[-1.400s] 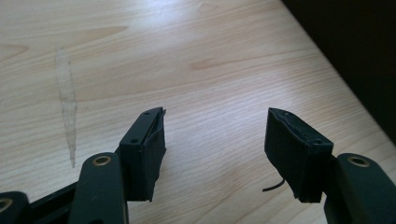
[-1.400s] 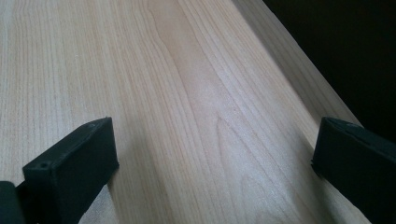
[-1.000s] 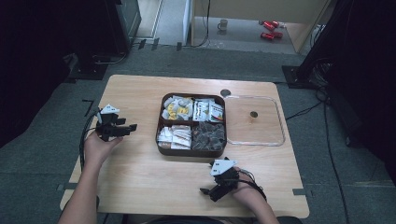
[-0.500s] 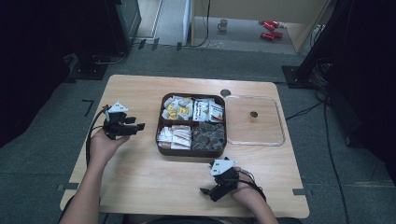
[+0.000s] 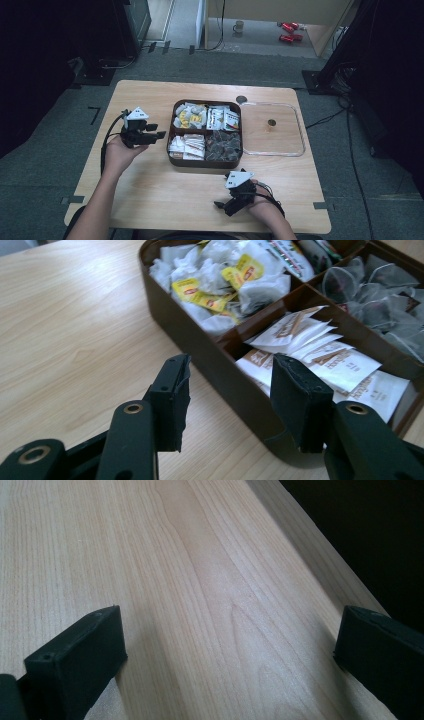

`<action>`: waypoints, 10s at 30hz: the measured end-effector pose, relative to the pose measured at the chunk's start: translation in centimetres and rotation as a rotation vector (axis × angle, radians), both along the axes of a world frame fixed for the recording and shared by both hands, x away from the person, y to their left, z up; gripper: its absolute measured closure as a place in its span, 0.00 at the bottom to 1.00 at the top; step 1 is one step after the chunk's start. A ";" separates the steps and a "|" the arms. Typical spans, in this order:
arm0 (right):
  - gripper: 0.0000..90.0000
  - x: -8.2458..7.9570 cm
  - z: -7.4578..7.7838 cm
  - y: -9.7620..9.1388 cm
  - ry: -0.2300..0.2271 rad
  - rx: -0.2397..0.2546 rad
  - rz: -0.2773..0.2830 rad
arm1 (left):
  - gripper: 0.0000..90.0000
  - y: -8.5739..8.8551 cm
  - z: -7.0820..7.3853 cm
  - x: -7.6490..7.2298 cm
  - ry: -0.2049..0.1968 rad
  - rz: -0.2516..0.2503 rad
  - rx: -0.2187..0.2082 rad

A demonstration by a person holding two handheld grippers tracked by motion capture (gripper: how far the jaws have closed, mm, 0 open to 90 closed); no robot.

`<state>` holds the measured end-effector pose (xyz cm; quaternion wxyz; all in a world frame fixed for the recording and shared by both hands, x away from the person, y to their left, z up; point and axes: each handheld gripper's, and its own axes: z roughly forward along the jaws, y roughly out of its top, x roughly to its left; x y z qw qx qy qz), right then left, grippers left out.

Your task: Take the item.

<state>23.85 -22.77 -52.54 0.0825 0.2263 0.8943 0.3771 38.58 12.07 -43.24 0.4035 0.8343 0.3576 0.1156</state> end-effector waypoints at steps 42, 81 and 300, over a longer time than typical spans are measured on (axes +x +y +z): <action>0.00 -0.2 0.0 0.0 0.001 0.002 -0.014 | 0.70 -7.7 -2.0 2.3 0.051 -0.158 0.079; 0.00 -0.1 0.0 0.0 0.000 0.001 -0.013 | 0.99 -8.8 -3.0 3.0 0.041 -0.189 0.215; 0.00 0.1 0.0 0.1 0.003 0.001 0.011 | 0.34 11.3 -7.9 1.9 -0.001 0.310 0.115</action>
